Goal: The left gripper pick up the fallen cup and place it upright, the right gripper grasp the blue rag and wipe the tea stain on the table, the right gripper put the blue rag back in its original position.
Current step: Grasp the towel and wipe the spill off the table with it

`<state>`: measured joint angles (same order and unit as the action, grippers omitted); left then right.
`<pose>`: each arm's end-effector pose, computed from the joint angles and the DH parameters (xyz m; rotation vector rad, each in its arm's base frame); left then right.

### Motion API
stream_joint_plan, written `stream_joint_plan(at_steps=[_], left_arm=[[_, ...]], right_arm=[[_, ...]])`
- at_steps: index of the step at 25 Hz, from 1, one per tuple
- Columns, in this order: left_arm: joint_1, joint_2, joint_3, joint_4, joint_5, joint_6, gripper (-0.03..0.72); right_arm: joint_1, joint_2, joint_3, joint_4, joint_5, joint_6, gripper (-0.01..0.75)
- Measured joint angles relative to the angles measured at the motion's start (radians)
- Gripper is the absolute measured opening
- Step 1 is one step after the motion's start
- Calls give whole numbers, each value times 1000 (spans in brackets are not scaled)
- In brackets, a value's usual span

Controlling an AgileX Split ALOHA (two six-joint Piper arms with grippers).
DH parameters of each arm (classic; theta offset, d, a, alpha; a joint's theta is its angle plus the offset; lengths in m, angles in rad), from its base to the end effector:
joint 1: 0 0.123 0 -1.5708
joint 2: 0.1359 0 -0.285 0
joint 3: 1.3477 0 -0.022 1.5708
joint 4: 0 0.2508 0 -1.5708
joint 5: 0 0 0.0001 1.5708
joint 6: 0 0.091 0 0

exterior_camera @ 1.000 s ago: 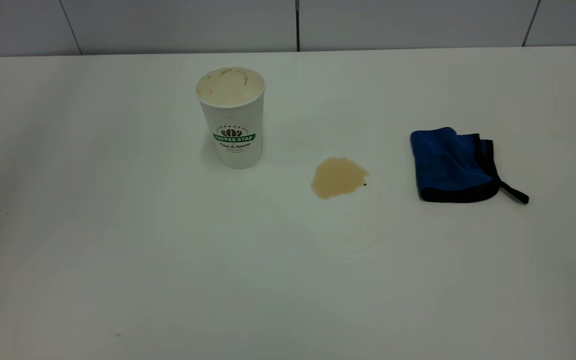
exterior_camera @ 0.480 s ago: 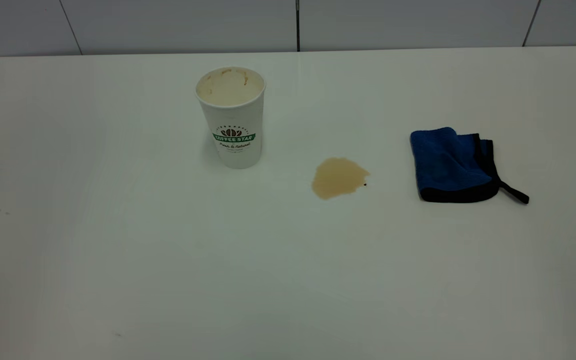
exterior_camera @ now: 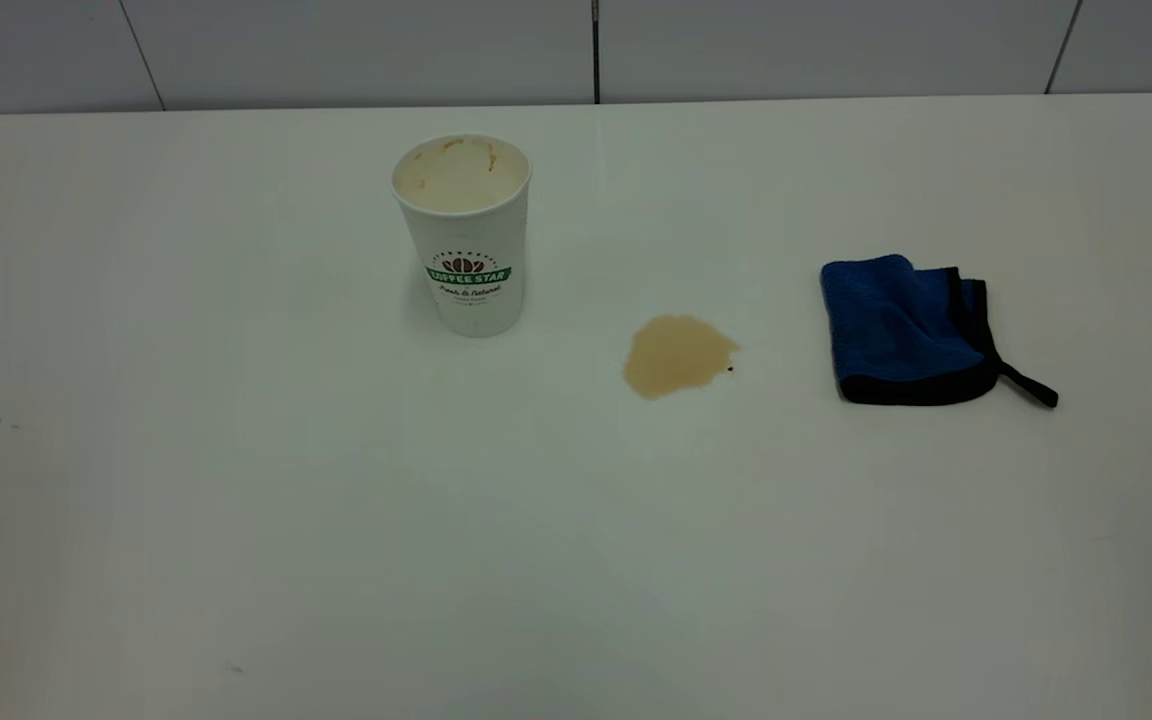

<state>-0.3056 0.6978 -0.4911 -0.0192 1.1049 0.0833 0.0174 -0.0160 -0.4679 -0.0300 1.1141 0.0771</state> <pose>0.0862 -0.0288 0.2403 0.5330 2.7471 -0.0803 -0.0060 -0.0026 0.2641 0.0652 2.1125 0.0200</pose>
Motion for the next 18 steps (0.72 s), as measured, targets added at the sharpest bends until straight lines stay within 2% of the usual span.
stream_joint_plan(at_steps=[10, 12, 18], left_arm=[[17, -397, 4, 2, 0, -13, 514], [63, -476, 4, 2, 5, -13, 514], [263, -657, 4, 2, 11, -13, 514]], right_arm=[[0, 0, 0, 0, 0, 0, 526], [0, 0, 0, 0, 0, 0, 526], [0, 0, 0, 0, 0, 0, 526]])
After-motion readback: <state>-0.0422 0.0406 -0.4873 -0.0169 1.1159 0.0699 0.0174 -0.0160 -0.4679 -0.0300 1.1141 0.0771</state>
